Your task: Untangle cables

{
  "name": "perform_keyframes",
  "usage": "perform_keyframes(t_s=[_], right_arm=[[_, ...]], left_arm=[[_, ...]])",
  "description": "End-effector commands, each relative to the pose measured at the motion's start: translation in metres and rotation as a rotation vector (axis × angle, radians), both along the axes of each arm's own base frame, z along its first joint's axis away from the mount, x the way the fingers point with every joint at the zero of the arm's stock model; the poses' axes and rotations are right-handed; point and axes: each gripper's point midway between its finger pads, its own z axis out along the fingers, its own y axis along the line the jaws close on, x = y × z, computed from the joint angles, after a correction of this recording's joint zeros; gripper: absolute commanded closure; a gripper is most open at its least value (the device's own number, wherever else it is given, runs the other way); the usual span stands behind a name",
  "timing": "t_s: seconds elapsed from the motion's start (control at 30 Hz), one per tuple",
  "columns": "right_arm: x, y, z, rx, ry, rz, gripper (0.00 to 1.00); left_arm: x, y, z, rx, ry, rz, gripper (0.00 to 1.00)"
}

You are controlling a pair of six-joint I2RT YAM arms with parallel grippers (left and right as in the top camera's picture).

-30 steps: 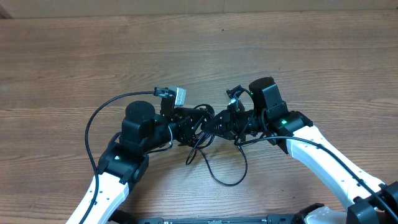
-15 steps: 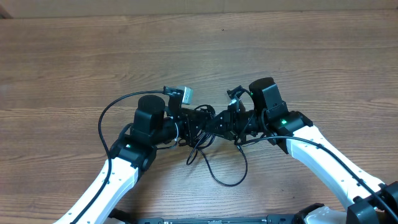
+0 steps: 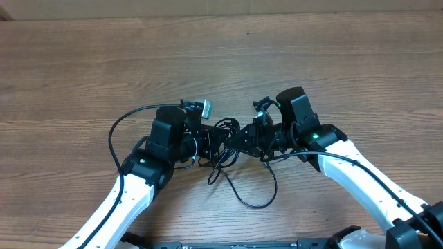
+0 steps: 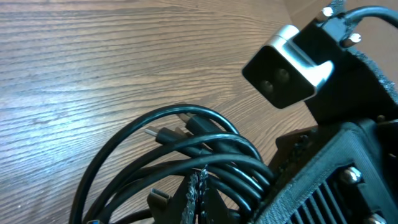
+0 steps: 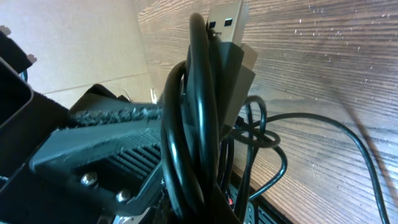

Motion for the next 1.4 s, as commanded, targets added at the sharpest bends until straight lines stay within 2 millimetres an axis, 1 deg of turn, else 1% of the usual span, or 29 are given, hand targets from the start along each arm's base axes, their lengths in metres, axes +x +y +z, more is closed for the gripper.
perform_keyframes(t_s=[0.0, 0.1, 0.37, 0.5, 0.6, 0.67, 0.73, 0.83, 0.93, 1.0, 1.07, 1.1, 1.17, 1.37], right_arm=[[0.001, 0.005, 0.021, 0.053, -0.062, 0.030, 0.96], [0.001, 0.005, 0.021, 0.053, -0.062, 0.030, 0.96], [0.001, 0.005, 0.021, 0.053, -0.062, 0.030, 0.96], [0.002, 0.005, 0.021, 0.053, -0.063, 0.030, 0.96], [0.002, 0.005, 0.021, 0.053, -0.063, 0.030, 0.96], [0.002, 0.005, 0.021, 0.053, -0.063, 0.030, 0.96], [0.001, 0.005, 0.021, 0.053, -0.062, 0.030, 0.96], [0.001, 0.005, 0.021, 0.053, -0.062, 0.030, 0.96], [0.001, 0.005, 0.021, 0.052, -0.062, 0.030, 0.95], [0.001, 0.005, 0.021, 0.052, -0.062, 0.030, 0.96], [0.001, 0.005, 0.021, 0.052, -0.063, 0.030, 0.96], [0.001, 0.005, 0.021, 0.052, -0.062, 0.030, 0.95], [0.001, 0.005, 0.021, 0.052, -0.063, 0.030, 0.95], [0.003, 0.004, 0.020, 0.046, -0.066, 0.023, 0.95]], left_arm=[[-0.004, 0.001, -0.013, 0.034, 0.021, -0.009, 0.96], [-0.006, 0.002, -0.016, 0.041, 0.037, -0.010, 0.96], [-0.028, 0.011, -0.039, 0.098, 0.173, -0.015, 0.96], [-0.043, 0.004, -0.038, 0.060, 0.217, -0.083, 0.96], [-0.047, 0.000, -0.034, 0.048, 0.193, -0.137, 0.96], [-0.042, 0.003, -0.032, 0.051, 0.161, -0.136, 0.96], [-0.032, 0.010, -0.028, 0.045, 0.144, -0.104, 0.96], [-0.006, 0.033, -0.004, 0.002, 0.105, -0.019, 0.96], [0.013, 0.055, 0.025, -0.053, 0.063, 0.042, 0.96], [0.021, 0.067, 0.040, -0.082, 0.038, 0.071, 0.96], [0.024, 0.076, 0.051, -0.105, 0.019, 0.088, 0.96], [0.023, 0.079, 0.053, -0.111, 0.015, 0.092, 0.96], [0.022, 0.080, 0.051, -0.109, 0.028, 0.097, 0.96], [0.015, 0.066, 0.042, -0.103, 0.067, 0.051, 0.96]])
